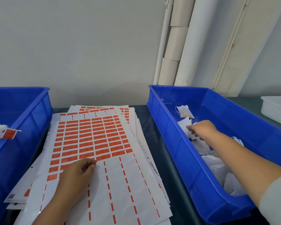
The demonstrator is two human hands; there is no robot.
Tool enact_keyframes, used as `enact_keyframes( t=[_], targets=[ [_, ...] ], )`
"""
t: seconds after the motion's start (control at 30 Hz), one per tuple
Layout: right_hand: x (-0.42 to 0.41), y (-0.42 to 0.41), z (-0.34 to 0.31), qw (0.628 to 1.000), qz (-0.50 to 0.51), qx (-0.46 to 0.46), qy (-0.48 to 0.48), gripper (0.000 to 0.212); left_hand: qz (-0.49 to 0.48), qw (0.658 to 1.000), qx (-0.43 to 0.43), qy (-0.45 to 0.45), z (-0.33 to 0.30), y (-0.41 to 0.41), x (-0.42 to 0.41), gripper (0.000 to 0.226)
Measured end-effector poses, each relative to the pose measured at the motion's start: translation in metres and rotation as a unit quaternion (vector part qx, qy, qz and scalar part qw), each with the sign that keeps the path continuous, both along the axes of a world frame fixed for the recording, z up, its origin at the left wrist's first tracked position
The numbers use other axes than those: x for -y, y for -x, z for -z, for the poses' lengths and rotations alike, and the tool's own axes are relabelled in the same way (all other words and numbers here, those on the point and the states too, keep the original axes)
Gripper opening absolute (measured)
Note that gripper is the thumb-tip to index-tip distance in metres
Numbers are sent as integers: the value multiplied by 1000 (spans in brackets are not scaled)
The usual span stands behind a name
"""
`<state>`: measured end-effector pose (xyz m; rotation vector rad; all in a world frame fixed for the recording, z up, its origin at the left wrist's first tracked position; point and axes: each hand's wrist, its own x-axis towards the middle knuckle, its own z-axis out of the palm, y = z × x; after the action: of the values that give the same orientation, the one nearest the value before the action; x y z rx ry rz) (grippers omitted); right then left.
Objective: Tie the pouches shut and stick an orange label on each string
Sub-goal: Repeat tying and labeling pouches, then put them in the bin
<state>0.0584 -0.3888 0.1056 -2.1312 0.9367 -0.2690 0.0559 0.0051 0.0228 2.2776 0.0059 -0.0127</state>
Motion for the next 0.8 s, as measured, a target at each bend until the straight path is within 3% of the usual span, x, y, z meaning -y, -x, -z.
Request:
enact_keyframes(
  t=[0.13,0.3,0.5,0.63,0.8],
  targets=[
    [-10,8,-27,991,-4,111,-75,31,5,1000,-1,0,0,0,0,15],
    [-46,22,-75,967,-41,221,-124,19,14,1000,5,9,0,-1,0,12],
    [-128,40,-122,911,-162,324,-196,14,12,999,4,34,1,0,-1,12],
    [-186,35,-104,908,-221,261,-244,12,-1,999,6,44,-3,0,0,15],
    [-233,23,-39,923,-196,149,-296,16,-77,991,44,102,-12,1,2,23]
  ],
)
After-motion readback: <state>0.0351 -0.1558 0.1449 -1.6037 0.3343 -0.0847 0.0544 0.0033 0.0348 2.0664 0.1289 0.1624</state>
